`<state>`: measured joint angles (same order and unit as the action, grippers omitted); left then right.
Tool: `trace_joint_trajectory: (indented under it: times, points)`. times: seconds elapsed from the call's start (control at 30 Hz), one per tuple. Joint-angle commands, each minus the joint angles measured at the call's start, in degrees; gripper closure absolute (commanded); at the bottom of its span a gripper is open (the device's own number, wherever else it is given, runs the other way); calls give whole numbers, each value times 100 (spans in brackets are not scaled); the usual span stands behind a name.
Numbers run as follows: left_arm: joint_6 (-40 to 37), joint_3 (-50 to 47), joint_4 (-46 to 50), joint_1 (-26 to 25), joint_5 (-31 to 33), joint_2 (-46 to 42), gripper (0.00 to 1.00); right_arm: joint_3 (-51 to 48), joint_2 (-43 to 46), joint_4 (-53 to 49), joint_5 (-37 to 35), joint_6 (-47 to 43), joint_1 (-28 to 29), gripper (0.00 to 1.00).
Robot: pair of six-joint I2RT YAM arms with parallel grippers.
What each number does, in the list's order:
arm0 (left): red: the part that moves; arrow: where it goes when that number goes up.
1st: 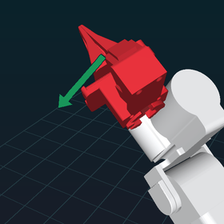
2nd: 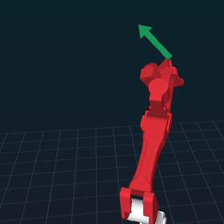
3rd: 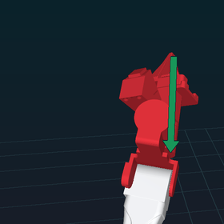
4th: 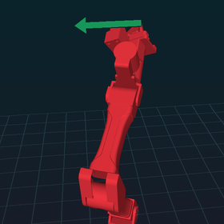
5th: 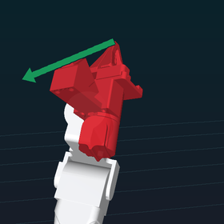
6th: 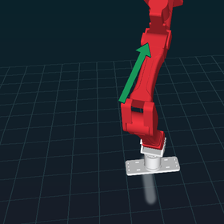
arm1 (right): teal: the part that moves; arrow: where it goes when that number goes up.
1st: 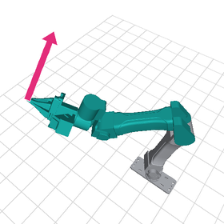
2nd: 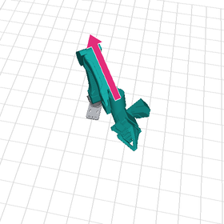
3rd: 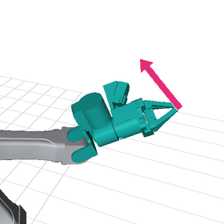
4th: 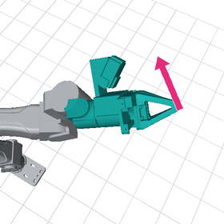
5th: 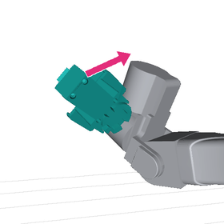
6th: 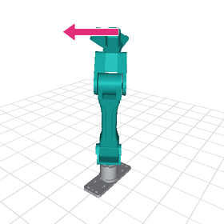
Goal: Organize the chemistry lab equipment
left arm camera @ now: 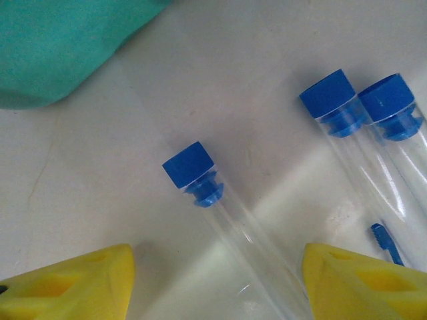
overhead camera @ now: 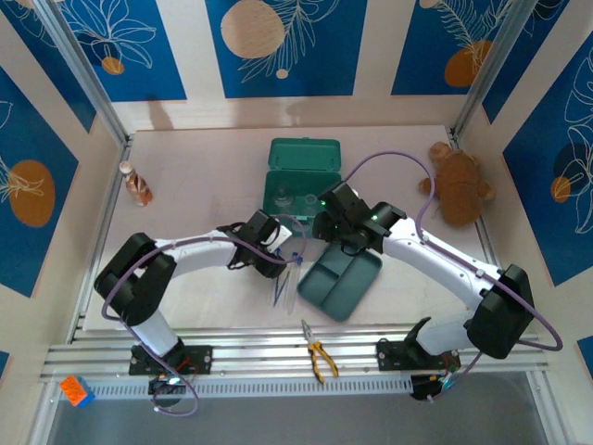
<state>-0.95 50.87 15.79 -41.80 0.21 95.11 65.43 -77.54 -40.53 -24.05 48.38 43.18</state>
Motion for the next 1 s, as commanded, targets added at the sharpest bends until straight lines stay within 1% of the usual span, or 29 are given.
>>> trace_joint_trajectory:
  times: [0.0, 0.2, 0.27, 0.33, 0.43, 0.67, 0.87, 0.97]
  points:
    - [-82, 57, 117, 17, 128, -26, 34, -39, 116, -121, -136, 84, 71, 51]
    - [-131, 146, 382, 144, -20, -106, 41, -22, 98, -139, -157, 83, 99, 52]
    - [-152, 142, 466, 167, -93, -155, 47, -8, 106, -157, -171, 75, 111, 52]
    - [-153, 142, 556, 169, -191, -160, 50, -4, 116, -165, -197, 58, 112, 52]
    - [-154, 189, 697, 165, -273, -109, 52, 31, 103, -197, -228, 45, 111, 52]
    - [-213, 257, 821, 170, -423, -22, 62, 49, 134, -250, -278, 37, 119, 52]
    - [-270, 363, 990, 223, -643, -17, 79, 181, 77, -321, -306, -45, 183, 52]
    - [-308, 372, 1042, 277, -731, -99, 84, 281, 29, -381, -350, -82, 228, 52]
